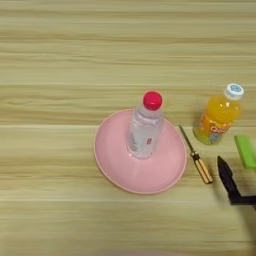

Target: Move the objects on the table

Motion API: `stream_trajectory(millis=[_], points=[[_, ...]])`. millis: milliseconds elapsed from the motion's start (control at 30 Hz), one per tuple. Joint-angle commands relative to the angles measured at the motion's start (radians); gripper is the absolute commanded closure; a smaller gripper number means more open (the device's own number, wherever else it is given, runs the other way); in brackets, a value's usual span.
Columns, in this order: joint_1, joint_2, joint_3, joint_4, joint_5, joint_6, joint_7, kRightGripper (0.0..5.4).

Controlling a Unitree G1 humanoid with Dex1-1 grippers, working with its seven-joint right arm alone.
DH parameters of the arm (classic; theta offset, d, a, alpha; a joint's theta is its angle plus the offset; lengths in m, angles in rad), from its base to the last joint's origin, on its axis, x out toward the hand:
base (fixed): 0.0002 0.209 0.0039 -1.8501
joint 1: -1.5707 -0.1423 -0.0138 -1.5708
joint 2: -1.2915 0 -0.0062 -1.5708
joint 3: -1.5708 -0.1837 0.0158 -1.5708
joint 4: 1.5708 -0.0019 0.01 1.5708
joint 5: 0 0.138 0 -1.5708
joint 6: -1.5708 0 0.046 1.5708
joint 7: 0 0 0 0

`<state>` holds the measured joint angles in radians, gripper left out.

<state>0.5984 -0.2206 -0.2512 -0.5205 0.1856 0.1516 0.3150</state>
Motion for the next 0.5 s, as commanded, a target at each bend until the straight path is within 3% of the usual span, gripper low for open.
stream_trajectory(millis=[33,500], points=[[0.010,-0.018,0.018,-0.066,-0.019,-0.051,0.013,0.03],[0.038,-0.015,0.090,-0.059,-0.089,-0.082,0.037,0.03]])
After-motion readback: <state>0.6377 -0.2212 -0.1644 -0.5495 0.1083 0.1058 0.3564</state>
